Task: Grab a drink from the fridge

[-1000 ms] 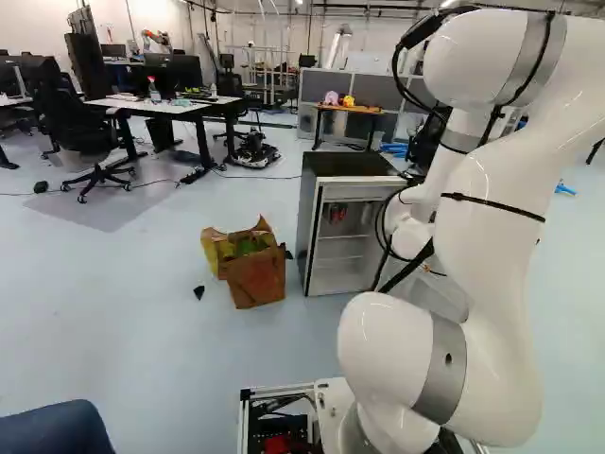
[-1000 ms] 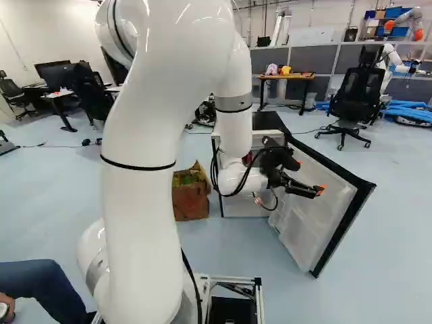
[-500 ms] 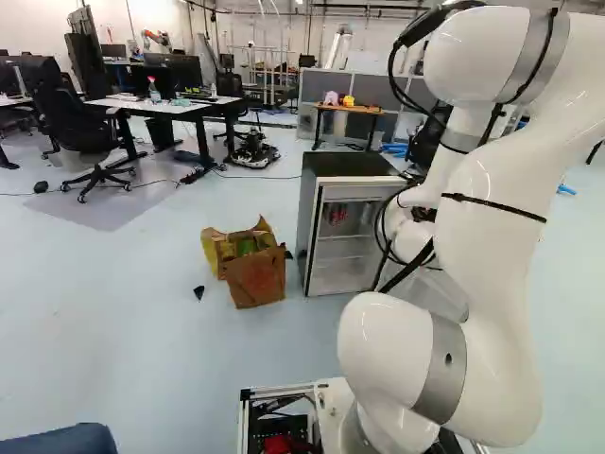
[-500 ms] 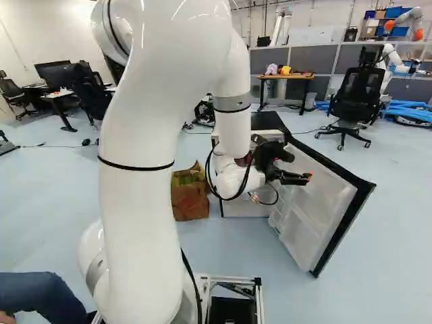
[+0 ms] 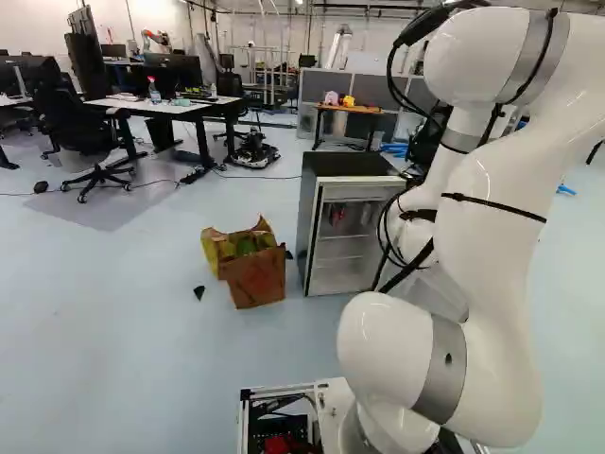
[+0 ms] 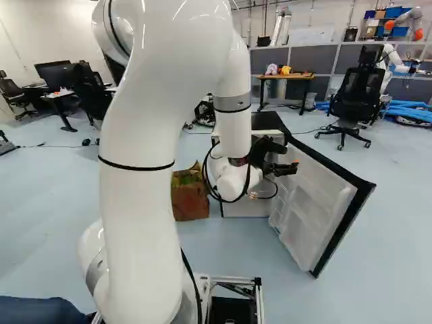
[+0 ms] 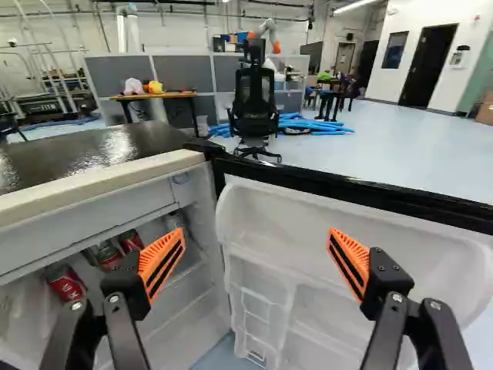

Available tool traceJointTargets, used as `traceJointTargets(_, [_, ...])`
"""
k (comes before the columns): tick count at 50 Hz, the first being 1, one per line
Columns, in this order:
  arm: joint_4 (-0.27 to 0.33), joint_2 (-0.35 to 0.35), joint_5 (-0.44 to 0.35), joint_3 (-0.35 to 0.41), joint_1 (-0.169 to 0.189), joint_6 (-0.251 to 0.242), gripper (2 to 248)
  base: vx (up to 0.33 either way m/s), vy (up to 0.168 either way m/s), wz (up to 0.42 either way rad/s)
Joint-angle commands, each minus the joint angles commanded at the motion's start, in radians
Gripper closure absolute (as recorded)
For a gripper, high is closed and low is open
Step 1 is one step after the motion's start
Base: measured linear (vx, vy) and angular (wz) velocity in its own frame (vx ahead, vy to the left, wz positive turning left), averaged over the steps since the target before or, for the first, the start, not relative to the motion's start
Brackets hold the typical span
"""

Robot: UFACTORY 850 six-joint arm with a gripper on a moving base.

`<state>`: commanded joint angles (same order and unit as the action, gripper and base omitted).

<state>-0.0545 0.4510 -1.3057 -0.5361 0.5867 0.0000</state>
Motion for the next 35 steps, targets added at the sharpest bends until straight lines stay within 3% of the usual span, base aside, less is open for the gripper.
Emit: traceJointTargets(35, [0.366,0.137,0.018,-0.106,0.003,0.000,3,0.000,0.000,0.000])
